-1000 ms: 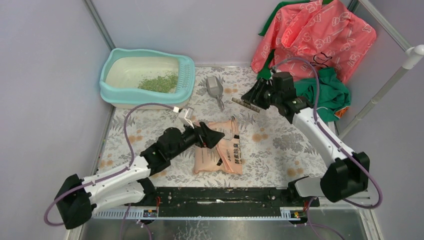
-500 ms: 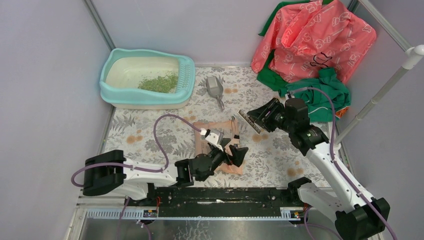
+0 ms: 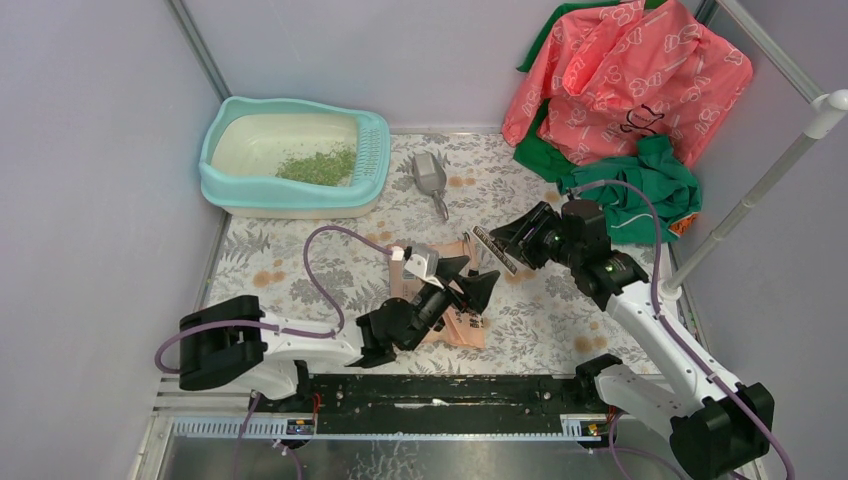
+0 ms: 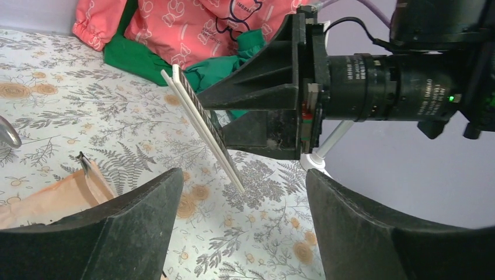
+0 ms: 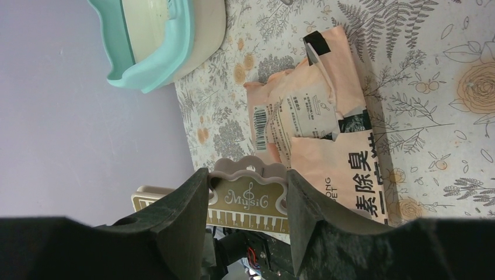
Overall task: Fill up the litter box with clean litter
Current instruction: Pick up the clamp at the center of the board.
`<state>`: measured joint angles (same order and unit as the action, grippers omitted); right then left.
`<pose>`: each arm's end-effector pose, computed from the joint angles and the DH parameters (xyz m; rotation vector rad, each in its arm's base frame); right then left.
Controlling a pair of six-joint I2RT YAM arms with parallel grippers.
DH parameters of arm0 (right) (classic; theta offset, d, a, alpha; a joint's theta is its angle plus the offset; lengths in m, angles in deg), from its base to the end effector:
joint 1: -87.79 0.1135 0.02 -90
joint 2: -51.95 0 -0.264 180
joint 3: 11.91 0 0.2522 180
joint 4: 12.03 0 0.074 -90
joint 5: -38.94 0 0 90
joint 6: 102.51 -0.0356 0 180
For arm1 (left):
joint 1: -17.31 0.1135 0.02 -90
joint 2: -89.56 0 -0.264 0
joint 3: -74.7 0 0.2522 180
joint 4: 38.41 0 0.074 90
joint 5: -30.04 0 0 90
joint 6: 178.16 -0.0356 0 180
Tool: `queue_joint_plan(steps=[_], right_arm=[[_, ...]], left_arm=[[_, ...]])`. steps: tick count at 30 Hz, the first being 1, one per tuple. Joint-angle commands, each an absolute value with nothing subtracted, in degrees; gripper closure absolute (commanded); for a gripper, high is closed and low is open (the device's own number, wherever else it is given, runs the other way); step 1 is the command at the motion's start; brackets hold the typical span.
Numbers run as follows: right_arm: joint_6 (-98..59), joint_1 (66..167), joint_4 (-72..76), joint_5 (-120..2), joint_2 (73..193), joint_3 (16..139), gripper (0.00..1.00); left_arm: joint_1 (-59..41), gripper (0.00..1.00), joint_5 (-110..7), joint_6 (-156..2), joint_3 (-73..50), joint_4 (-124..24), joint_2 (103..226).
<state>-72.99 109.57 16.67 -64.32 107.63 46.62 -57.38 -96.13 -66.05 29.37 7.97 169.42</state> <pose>0.2020 0.0895 0.2967 0.5773 2.1271 1.0986 0.0947 -0.2663 0.2515 0.1127 1.4710 -0.9638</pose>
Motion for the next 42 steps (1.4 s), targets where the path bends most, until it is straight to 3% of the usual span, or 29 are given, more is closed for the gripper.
queue_joint_plan(steps=[1, 11, 17, 20, 25, 33, 36, 42], right_arm=[[-73.8, 110.4, 13.7, -65.9, 106.9, 47.8, 0.85], [-74.4, 113.1, 13.8, -65.1, 106.5, 48.8, 0.85], [-74.7, 114.3, 13.6, -64.5, 106.6, 49.1, 0.85], [-74.8, 114.7, 13.5, -64.2, 106.6, 49.2, 0.85], [-75.2, 115.3, 13.0, -64.2, 106.4, 48.9, 0.85], [-75.7, 116.4, 12.4, -63.9, 106.4, 48.6, 0.85], [-75.9, 116.7, 12.2, -63.9, 106.2, 48.7, 0.85], [-74.3, 116.8, 12.2, -65.2, 106.1, 49.1, 0.63]], left_arm=[[-55.8, 0.17, -94.9, -65.6, 27.7, 11.6, 170.8], [-54.6, 0.25, -95.1, -64.8, 26.5, 11.7, 173.1], [-53.8, 0.35, -95.5, -63.7, 25.7, 11.9, 175.1], [-53.1, 0.44, -95.9, -62.7, 26.3, 12.3, 175.3], [-52.2, 0.51, -96.0, -61.3, 27.5, 13.7, 175.7], [-51.3, 0.83, -95.5, -59.5, 27.9, 13.9, 176.5], [-51.1, 0.85, -95.3, -58.8, 28.0, 13.8, 176.6], [-48.6, 0.85, -91.2, -54.5, 30.3, 11.8, 173.4]])
